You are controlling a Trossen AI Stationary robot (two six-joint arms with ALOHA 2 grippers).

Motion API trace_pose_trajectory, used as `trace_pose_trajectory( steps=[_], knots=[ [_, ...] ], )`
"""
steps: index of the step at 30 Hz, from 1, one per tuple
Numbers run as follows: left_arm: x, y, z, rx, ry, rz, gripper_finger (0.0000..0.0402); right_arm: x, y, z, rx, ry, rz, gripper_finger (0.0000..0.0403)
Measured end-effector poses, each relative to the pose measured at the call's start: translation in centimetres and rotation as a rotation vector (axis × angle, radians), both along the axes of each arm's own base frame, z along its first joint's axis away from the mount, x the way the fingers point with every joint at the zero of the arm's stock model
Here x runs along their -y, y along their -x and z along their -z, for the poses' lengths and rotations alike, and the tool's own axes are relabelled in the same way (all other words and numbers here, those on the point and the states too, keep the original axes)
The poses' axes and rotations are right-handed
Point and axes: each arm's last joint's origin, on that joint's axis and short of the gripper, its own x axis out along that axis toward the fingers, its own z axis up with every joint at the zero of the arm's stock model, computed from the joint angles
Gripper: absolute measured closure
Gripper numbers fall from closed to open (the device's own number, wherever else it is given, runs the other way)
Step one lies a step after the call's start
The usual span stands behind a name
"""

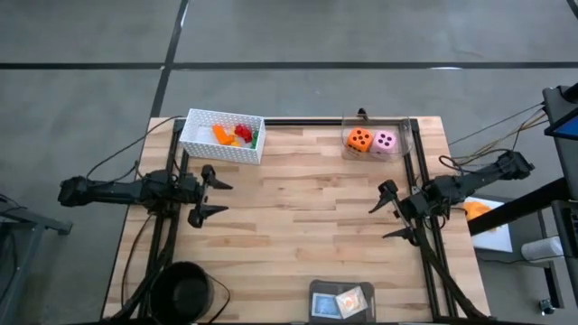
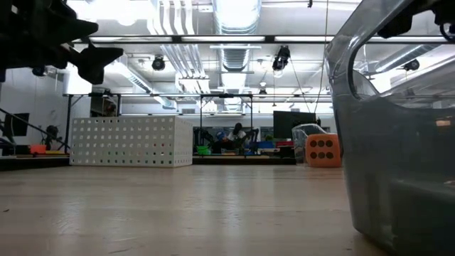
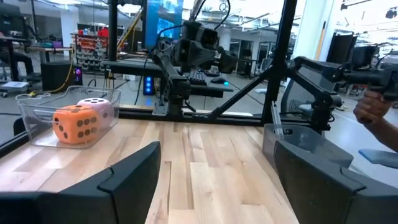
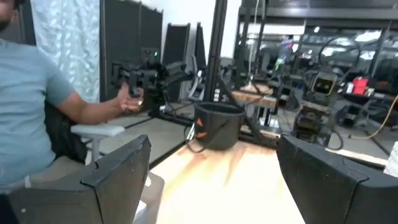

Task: Pick & Place Toys
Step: Return to Home Position

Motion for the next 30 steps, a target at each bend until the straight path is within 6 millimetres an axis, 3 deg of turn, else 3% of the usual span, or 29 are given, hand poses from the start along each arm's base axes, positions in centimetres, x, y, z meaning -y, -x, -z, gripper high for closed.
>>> trace_pose_trajectory(
  steps=[15, 24, 30],
  knots=[
    [-0.9, 0.0, 0.5, -0.051, 0.037, -0.019, 0.0087, 2.8, 1.6, 3.5, 0.076, 0.005, 0.162, 0.0064],
    [-1.1, 0.0, 0.8, -0.074, 0.045, -0.018, 0.0087, 3.9, 1.6, 5.1, -0.077, -0.004, 0.282, 0.0064],
    [-1.6, 0.1, 1.2, -0.110, 0.047, -0.063, 0.0087, 4.5, 1.6, 5.2, -0.086, -0.016, 0.345, 0.0064]
  ],
)
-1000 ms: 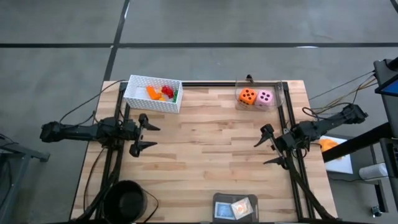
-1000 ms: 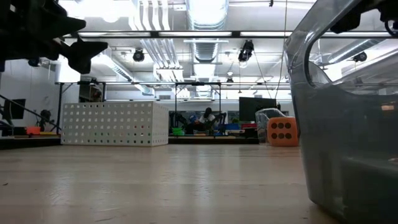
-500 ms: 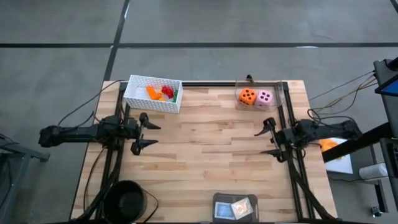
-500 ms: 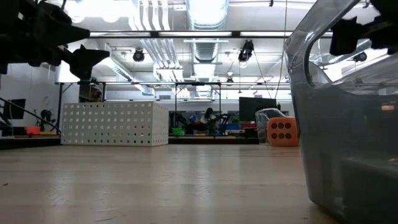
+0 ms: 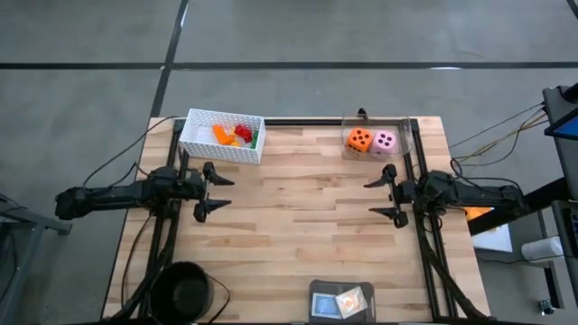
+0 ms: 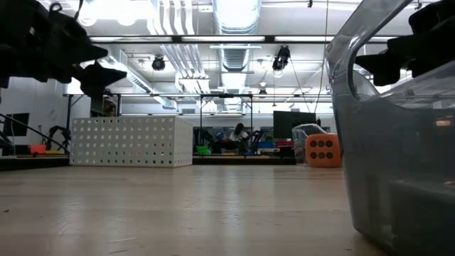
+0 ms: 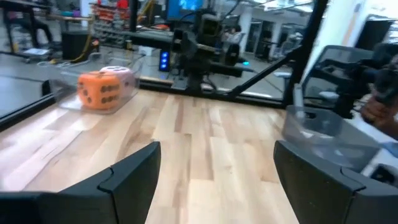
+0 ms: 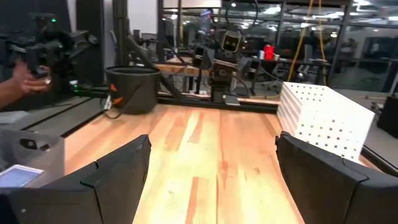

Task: Pick & Place Toys
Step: Return to Home Position

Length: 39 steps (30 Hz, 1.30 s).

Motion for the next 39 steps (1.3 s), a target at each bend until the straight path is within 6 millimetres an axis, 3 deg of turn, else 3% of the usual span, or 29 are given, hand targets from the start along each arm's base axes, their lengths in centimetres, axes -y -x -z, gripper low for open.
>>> trace_pose_trajectory(
  steps=[10, 22, 30, 39],
  knots=[
    [-0.9, 0.2, 1.3, -0.046, 0.010, -0.088, 0.0087, 0.6, -0.4, 0.8, -0.094, -0.001, 0.155, 0.0064],
    [-1.0, 0.2, 1.8, -0.104, -0.060, -0.097, 0.0087, 0.6, -1.3, 2.2, -0.259, -0.152, 0.172, 0.0064],
    [-1.0, 0.2, 1.9, -0.105, 0.033, -0.114, 0.0087, 0.2, -1.4, -0.9, 0.066, 0.014, 0.028, 0.0064],
    [-1.0, 0.2, 1.9, -0.105, 0.074, -0.118, 0.0087, 0.2, -0.3, -1.7, 0.174, 0.031, 0.021, 0.0064]
  ],
)
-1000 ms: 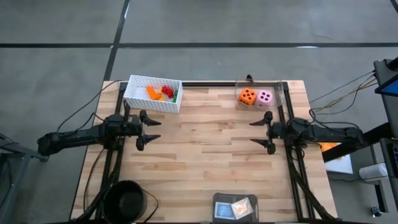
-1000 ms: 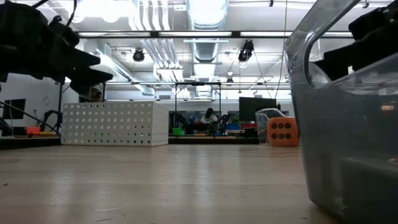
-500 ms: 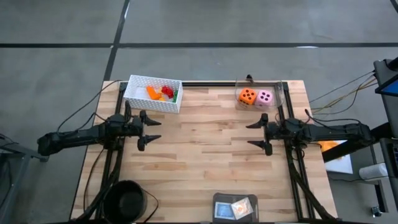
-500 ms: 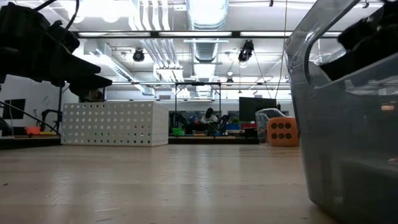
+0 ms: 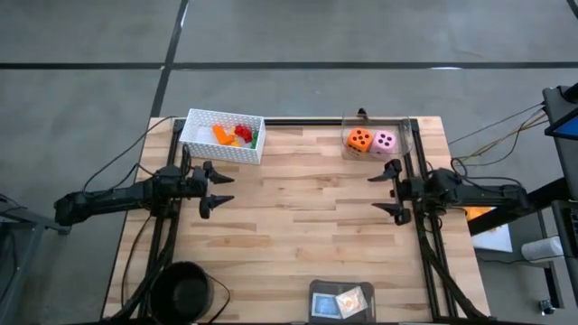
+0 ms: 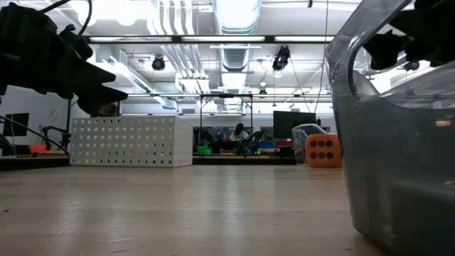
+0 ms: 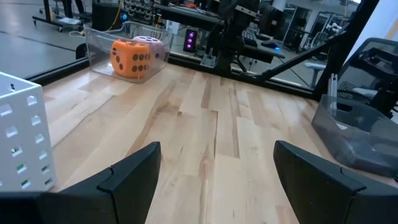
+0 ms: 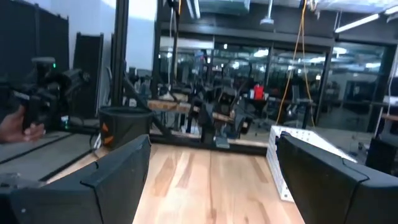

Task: Pick & Place Toys
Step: Return to Home Position

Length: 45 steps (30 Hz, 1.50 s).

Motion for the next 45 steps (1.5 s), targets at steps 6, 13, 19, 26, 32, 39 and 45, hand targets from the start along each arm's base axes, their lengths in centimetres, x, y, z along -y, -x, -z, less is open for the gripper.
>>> trace_pose_trajectory(
  steps=[6, 13, 19, 26, 32, 39, 45],
  knots=[
    [0.0, 0.0, 0.0, 0.000, 0.000, 0.000, 0.0087, -0.1, 0.5, 0.2, -0.003, 0.004, -0.034, 0.0064],
    [0.0, 0.0, 0.1, -0.010, 0.002, 0.001, 0.0087, -0.1, 0.1, 2.0, -0.206, -0.014, -0.038, 0.0064],
    [0.0, 0.0, 0.1, -0.007, 0.000, 0.001, 0.0087, -0.1, -0.4, 2.2, -0.272, -0.030, -0.038, 0.0064],
    [0.0, 0.0, 0.1, -0.007, -0.002, 0.001, 0.0087, -0.1, -0.7, 2.1, -0.273, -0.037, -0.038, 0.0064],
    [0.0, 0.0, 0.1, -0.007, -0.002, 0.001, 0.0087, -0.1, -0.9, 2.3, -0.296, -0.038, -0.037, 0.0064],
    [0.0, 0.0, 0.1, -0.007, -0.002, 0.001, 0.0087, -0.1, -1.0, 2.4, -0.311, -0.039, -0.036, 0.0064],
    [0.0, 0.0, 0.1, -0.007, -0.002, 0.001, 0.0087, -0.1, -1.0, 2.5, -0.319, -0.039, -0.035, 0.0064]
  ],
)
